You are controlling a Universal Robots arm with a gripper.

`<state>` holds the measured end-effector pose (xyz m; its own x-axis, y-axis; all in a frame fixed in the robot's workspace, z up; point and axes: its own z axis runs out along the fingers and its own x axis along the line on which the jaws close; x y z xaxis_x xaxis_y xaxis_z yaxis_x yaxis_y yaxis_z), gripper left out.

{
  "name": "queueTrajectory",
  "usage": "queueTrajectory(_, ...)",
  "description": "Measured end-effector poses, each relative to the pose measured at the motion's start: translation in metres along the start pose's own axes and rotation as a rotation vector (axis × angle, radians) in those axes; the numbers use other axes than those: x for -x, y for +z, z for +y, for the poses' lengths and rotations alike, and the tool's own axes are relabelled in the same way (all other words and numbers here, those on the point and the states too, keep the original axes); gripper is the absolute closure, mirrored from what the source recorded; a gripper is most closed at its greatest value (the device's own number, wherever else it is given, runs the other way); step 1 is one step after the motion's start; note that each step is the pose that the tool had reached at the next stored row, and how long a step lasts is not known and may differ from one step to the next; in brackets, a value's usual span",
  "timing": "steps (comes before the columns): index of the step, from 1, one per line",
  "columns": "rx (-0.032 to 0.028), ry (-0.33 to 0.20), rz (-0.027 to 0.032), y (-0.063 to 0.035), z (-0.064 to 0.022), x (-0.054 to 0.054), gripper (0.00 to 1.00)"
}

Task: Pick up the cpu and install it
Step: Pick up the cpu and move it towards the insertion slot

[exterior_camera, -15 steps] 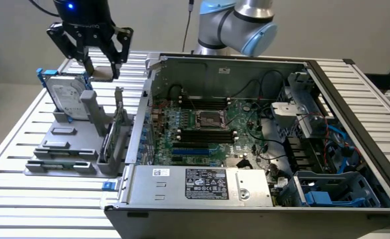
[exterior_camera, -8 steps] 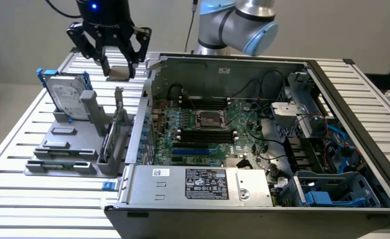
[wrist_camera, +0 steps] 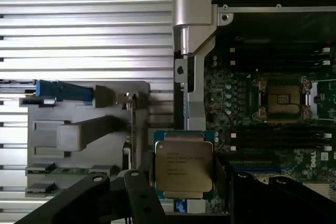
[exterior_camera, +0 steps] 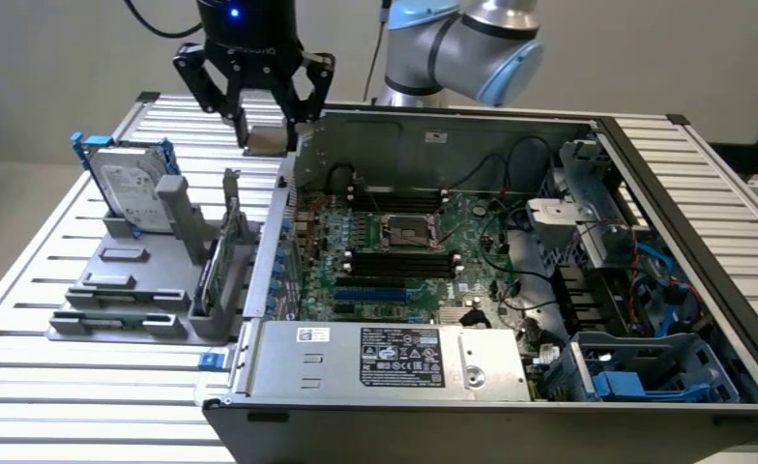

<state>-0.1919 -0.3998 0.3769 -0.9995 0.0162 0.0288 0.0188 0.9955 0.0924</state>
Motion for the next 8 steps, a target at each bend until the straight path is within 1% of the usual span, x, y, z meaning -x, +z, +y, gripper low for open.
queueTrajectory(3,0.0024,0.000,0.0002,-0.0004,0.0005,0.014,0.45)
queueTrajectory(8,0.0037,0.000,0.0007,-0.0004,0.0020,0.036,0.45)
